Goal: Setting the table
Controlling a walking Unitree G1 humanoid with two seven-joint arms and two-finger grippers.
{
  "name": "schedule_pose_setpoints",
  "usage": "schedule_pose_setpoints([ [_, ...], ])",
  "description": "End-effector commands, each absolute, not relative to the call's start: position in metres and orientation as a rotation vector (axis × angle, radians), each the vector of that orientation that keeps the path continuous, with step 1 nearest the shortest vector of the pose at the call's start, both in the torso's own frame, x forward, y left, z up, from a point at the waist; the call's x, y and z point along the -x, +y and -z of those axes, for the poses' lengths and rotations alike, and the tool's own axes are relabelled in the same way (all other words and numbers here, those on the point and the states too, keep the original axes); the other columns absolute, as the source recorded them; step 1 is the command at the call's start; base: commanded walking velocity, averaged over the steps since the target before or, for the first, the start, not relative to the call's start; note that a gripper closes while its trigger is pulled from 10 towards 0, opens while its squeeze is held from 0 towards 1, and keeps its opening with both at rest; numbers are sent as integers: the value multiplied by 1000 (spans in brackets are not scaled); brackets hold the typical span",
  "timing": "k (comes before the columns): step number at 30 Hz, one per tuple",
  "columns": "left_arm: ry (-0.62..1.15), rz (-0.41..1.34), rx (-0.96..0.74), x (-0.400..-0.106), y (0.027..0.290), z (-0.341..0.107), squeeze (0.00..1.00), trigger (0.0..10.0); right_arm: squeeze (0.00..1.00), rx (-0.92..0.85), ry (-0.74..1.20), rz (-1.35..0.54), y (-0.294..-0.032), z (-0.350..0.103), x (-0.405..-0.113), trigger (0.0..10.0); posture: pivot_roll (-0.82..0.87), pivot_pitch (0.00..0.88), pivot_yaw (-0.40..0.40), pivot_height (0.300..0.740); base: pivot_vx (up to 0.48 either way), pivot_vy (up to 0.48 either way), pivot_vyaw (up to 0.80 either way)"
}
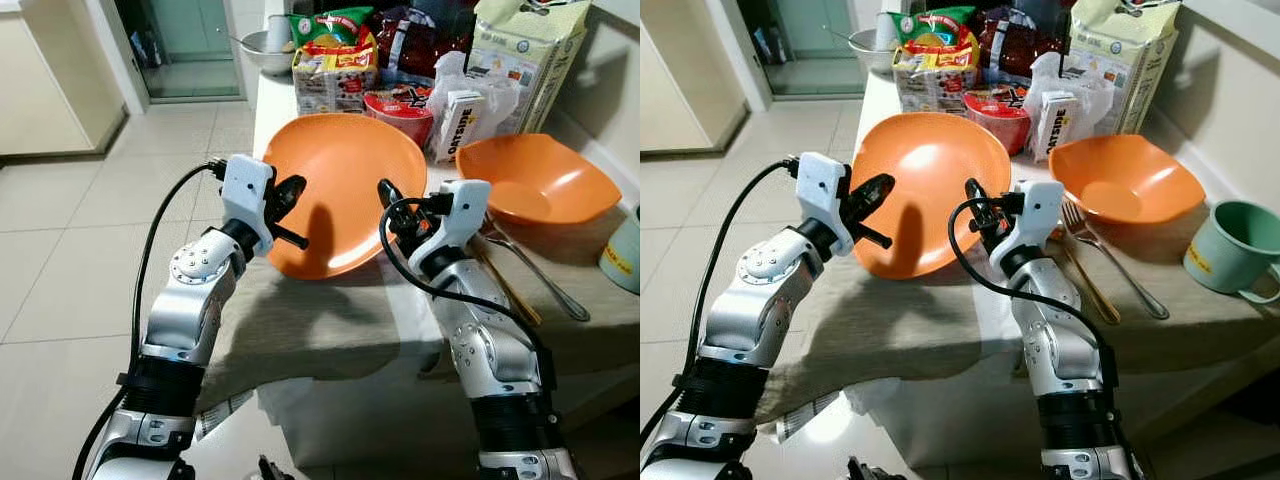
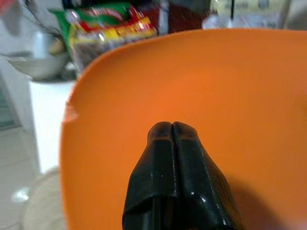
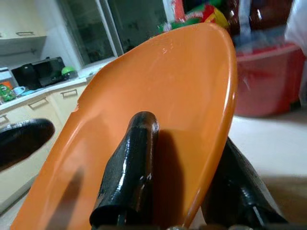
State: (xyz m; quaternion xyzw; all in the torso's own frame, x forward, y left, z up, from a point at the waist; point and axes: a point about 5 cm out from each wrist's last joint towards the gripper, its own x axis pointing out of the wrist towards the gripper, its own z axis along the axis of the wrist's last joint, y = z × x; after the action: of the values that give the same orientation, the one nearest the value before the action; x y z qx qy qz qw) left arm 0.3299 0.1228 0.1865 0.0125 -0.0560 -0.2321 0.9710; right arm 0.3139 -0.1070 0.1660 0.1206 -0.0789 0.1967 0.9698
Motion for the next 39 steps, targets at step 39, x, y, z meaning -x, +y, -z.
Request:
schedule_pose_setpoints([
  [39, 41, 177, 144, -271, 168, -137, 0, 10000, 0, 194, -829, -257, -117, -290, -340, 0, -25, 0, 32, 727, 0, 0, 0],
])
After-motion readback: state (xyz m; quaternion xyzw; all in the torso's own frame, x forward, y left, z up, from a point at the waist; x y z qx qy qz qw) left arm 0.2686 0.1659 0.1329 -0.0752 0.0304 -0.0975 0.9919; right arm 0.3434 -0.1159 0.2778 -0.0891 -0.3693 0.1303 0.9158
